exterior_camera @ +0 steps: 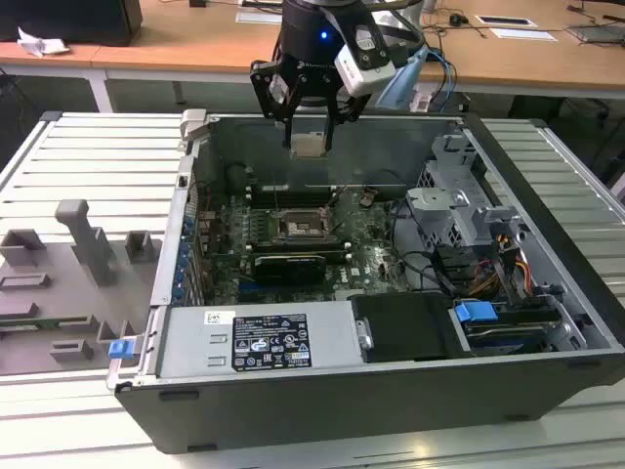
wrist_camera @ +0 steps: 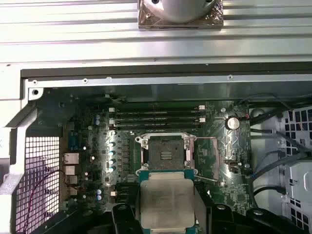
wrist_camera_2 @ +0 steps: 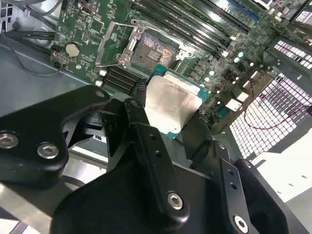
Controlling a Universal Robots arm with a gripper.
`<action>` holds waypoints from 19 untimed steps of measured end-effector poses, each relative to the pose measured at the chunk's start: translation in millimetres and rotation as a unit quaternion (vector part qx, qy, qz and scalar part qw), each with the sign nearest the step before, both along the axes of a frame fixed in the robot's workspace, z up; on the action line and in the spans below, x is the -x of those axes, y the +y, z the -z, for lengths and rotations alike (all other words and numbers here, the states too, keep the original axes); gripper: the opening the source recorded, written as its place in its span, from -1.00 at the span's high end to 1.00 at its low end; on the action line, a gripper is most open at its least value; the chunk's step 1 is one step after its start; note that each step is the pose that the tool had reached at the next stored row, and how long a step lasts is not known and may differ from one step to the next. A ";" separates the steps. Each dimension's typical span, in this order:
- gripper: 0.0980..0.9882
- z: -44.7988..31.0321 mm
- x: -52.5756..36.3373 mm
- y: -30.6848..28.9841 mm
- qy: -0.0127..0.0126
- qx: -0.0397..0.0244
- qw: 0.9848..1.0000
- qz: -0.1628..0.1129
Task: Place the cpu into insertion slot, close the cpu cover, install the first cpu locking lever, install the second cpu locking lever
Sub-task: 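Place the cpu into insertion slot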
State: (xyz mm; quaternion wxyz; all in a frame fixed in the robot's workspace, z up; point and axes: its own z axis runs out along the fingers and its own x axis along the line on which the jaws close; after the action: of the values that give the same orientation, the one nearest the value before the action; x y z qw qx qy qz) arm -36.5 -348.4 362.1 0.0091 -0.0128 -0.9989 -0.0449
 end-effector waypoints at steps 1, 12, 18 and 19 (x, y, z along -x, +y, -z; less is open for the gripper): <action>0.02 0.0 0.0 0.0 0.000 0.000 1.000 0.000; 0.02 7.2 0.0 0.0 0.000 0.000 1.000 0.023; 0.02 8.1 0.0 0.0 0.000 0.000 1.000 0.027; 0.02 8.2 0.0 0.0 0.000 0.000 1.000 0.028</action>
State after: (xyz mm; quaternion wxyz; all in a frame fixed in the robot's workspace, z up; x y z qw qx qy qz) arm -36.5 -348.4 353.9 0.0078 -0.0411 -0.9981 -0.0450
